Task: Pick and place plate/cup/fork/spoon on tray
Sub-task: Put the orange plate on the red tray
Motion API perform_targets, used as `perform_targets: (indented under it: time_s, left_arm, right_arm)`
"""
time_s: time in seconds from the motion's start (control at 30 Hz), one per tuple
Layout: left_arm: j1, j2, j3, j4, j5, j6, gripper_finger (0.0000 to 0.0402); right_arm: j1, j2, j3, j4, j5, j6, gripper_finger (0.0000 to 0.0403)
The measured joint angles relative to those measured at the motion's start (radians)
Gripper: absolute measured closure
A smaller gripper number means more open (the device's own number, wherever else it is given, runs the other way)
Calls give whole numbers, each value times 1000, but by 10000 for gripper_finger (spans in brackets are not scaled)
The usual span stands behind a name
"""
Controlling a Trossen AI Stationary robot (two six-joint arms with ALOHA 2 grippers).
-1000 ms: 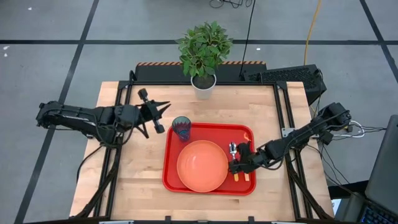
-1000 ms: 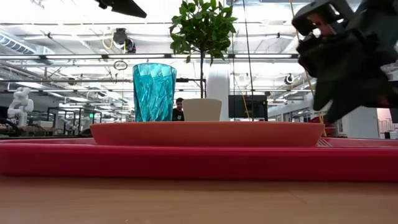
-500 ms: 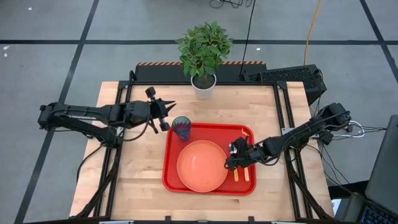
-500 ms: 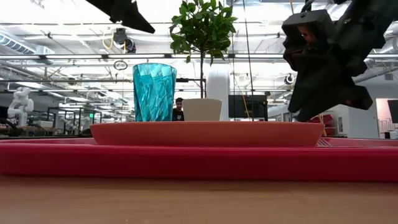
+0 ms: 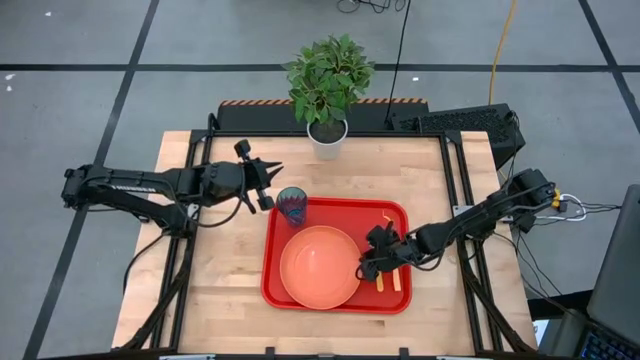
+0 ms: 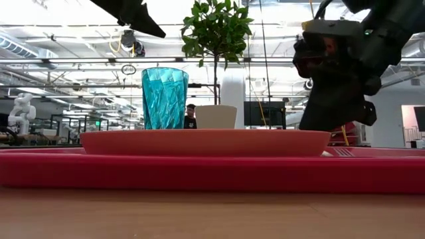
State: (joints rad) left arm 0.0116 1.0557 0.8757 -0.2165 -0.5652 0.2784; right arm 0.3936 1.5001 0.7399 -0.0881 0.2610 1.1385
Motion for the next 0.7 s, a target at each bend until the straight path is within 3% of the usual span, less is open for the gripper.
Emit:
perform_targets:
  time_s: [0.23, 0.4, 0.53, 0.6, 0.7]
  left_arm:
    - [0, 0, 0, -17, 22, -12, 355]
    - [0, 0, 0, -21, 23, -18, 355]
    - [0, 0, 0, -32, 23, -19, 355]
    - [0, 0, 0, -39, 23, -20, 355]
    - [0, 0, 0, -43, 23, -26, 355]
  right_arm:
    - [1, -52, 0, -24, 9, -65, 300]
    - [7, -88, 0, 106, 90, -256, 305]
    - [3, -69, 1, 252, 78, -414, 346]
    - [-11, -44, 2, 259, 19, -424, 383]
    - [-28, 4, 0, 247, -33, -401, 396]
